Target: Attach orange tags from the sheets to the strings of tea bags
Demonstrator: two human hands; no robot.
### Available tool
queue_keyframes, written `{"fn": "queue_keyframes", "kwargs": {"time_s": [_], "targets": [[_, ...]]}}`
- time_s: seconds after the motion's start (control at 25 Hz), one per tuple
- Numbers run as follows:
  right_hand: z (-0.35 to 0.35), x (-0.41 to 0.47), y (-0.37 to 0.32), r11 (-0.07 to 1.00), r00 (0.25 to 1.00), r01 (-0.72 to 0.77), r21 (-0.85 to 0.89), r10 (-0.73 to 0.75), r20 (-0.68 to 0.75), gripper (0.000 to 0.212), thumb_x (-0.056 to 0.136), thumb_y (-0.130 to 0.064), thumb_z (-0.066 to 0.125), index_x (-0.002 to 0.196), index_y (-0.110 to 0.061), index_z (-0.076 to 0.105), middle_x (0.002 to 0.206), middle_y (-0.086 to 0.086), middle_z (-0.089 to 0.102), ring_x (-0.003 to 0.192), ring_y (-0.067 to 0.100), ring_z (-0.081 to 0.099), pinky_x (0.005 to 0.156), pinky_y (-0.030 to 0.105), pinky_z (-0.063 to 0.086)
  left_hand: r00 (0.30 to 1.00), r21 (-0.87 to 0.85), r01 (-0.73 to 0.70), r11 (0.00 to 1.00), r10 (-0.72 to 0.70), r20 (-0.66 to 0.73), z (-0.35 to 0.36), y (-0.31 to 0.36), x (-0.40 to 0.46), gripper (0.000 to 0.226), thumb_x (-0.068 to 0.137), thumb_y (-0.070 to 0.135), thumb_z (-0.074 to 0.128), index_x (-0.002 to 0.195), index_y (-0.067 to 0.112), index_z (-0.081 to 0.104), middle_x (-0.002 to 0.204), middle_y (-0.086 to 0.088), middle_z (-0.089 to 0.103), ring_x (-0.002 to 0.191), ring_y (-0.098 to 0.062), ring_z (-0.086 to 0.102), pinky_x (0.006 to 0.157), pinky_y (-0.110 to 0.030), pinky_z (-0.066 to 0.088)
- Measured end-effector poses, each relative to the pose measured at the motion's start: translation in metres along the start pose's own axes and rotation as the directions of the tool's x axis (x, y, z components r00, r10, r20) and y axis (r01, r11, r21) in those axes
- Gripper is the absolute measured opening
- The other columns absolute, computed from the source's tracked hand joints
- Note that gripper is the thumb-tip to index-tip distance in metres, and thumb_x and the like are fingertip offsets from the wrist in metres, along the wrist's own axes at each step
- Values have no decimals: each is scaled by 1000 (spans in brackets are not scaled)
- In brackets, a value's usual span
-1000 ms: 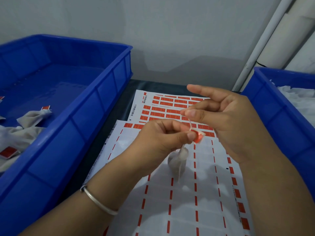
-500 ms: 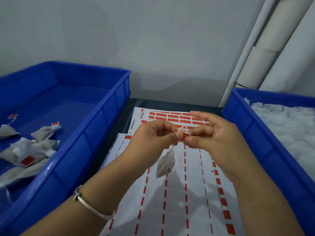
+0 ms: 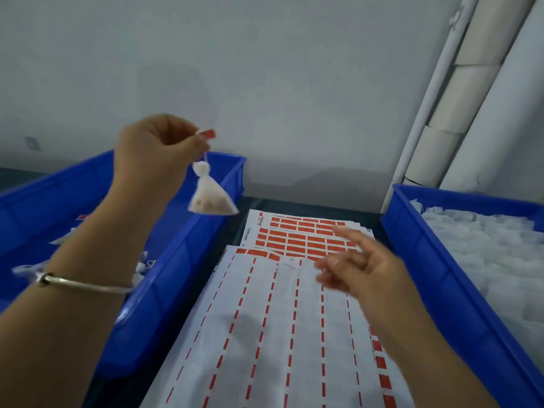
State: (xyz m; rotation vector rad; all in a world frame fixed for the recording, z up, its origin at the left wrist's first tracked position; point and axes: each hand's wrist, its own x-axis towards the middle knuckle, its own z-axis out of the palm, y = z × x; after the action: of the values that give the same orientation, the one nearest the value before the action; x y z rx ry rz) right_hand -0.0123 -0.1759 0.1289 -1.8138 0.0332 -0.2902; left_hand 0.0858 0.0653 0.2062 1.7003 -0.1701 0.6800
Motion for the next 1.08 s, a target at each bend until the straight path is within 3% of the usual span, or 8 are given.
{"fn": "queue_keyframes", "kwargs": {"time_s": [0.16, 0.36, 0.56, 0.72, 0.84, 0.96, 1.04, 1.08], "targets": [[23, -32, 19, 990, 961, -137, -45, 144, 238, 37, 86, -11, 61, 102, -44, 52, 78, -11, 73, 72, 6, 70, 65, 16, 56, 991, 315, 108, 943, -76, -110, -25, -37, 21, 17, 80, 20, 68, 65, 25, 61, 74, -5, 69, 75, -25, 65, 69, -38, 52], [46, -40, 36, 961, 900, -230, -157, 271, 340, 34, 89, -4, 58, 98, -37, 56, 76, -6, 73, 69, 8, 69, 68, 18, 56, 949, 711, 226, 666, -316, -5, -36, -82, 17, 16, 85, 13, 59, 71, 9, 64, 71, -4, 61, 64, -21, 51, 58, -29, 42], [24, -17, 21, 960, 956, -173, -219, 217, 197, 22, 89, -11, 61, 94, -32, 65, 79, -13, 71, 71, 2, 68, 64, 14, 54, 959, 581, 45, 812, -199, 204, 26, -66, -34, 11, 87, 29, 61, 95, 30, 54, 82, 18, 53, 72, 0, 51, 55, -14, 34], [-43, 20, -6, 954, 991, -133, -270, 131, -25, 13, 87, -24, 63, 87, -38, 63, 81, -13, 70, 71, 6, 70, 59, 20, 53, 742, 513, -3, 859, -342, 576, 114, -63, -108, 19, 88, 35, 60, 107, 31, 61, 97, 13, 61, 75, -1, 58, 57, -11, 43], [-118, 53, -9, 922, 970, -190, -338, 123, -210, 21, 90, -12, 59, 81, -29, 65, 90, -1, 70, 82, 14, 66, 79, 33, 54, 651, 478, -42, 878, -339, 680, 147, -74, -148, 23, 90, 33, 58, 113, 31, 61, 113, 12, 62, 86, -5, 59, 76, -17, 51], [-183, 79, 23, 682, 897, -420, -599, 209, -390, 23, 93, -1, 50, 94, -15, 68, 112, 11, 66, 98, 24, 61, 93, 39, 48, 567, 458, -38, 888, -358, 742, 165, -86, -170, 22, 90, 34, 58, 111, 33, 61, 114, 16, 61, 83, -3, 57, 77, -16, 50], [-211, 84, 57, 388, 881, -468, -794, 274, -386, 33, 92, 0, 49, 119, -13, 62, 130, 10, 56, 113, 25, 54, 97, 35, 42, 532, 464, -26, 885, -381, 756, 173, -91, -176, 20, 89, 34, 58, 109, 34, 61, 112, 17, 61, 80, -1, 56, 80, -18, 52], [-219, 83, 74, 328, 881, -436, -838, 343, -324, 39, 91, -3, 51, 129, -14, 55, 136, 8, 52, 118, 24, 51, 98, 33, 40, 528, 467, -29, 884, -383, 758, 178, -93, -177, 19, 90, 33, 58, 109, 35, 61, 112, 17, 61, 80, -1, 55, 82, -18, 51]]}}
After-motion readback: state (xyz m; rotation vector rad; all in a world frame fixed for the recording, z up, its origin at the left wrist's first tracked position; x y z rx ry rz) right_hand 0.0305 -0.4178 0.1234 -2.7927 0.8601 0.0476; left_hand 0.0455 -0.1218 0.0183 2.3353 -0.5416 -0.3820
